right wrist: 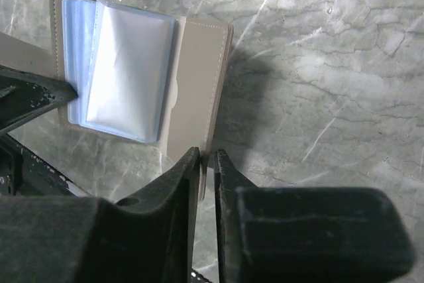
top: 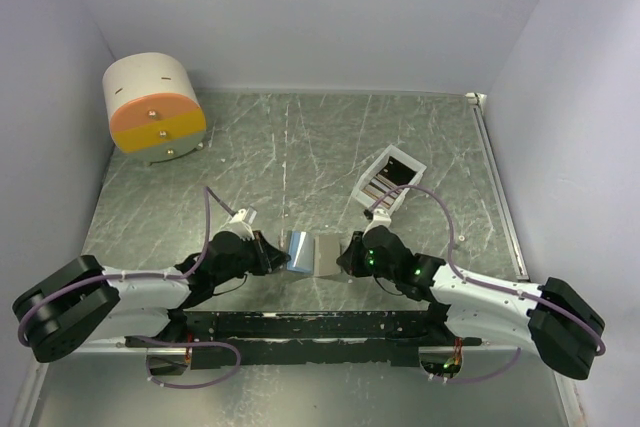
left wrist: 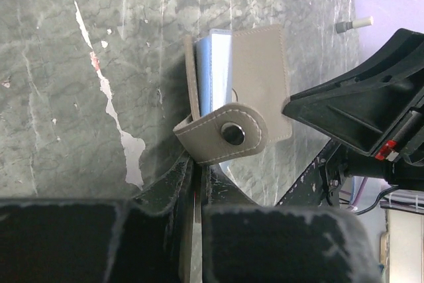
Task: Put the credit cards into the card holder
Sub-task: Open the card holder at the center of the board.
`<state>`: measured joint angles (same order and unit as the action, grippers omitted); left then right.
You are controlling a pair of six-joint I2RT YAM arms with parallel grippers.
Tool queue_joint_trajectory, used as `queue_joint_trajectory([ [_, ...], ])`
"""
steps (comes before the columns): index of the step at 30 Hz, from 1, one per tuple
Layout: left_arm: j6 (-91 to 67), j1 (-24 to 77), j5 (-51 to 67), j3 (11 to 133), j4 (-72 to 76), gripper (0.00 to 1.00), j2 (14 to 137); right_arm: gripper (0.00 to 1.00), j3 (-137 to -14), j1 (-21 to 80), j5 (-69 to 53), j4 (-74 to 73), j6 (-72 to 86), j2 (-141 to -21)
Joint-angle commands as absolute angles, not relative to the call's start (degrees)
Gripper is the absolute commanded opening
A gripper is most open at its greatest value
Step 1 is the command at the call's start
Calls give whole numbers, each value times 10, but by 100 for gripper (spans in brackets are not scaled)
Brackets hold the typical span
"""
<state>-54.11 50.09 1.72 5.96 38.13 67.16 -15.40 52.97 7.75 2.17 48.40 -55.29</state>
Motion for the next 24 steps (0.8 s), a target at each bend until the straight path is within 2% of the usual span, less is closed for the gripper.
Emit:
queue_joint_trajectory([
  [1, -524, 502, 31, 76, 375, 10, 653, 20, -205, 531, 88, -36, 488, -542],
  [3, -524, 502, 29, 77, 363, 8, 645, 30, -234, 532, 83, -68, 491, -531],
  [5, -524, 502, 28, 76, 352, 7, 637, 36, -267, 531, 87, -108, 500, -523],
  [8, -532, 502, 30, 71, 343, 7, 624, 38, -301, 531, 82, -132, 515, -518],
  [12, -549, 503, 27, 62, 333, 7, 607, 39, -316, 532, 39, -78, 530, -543],
  [24, -583, 507, 0, 39, 283, 7, 547, 54, -360, 537, 1, 40, 538, -735],
])
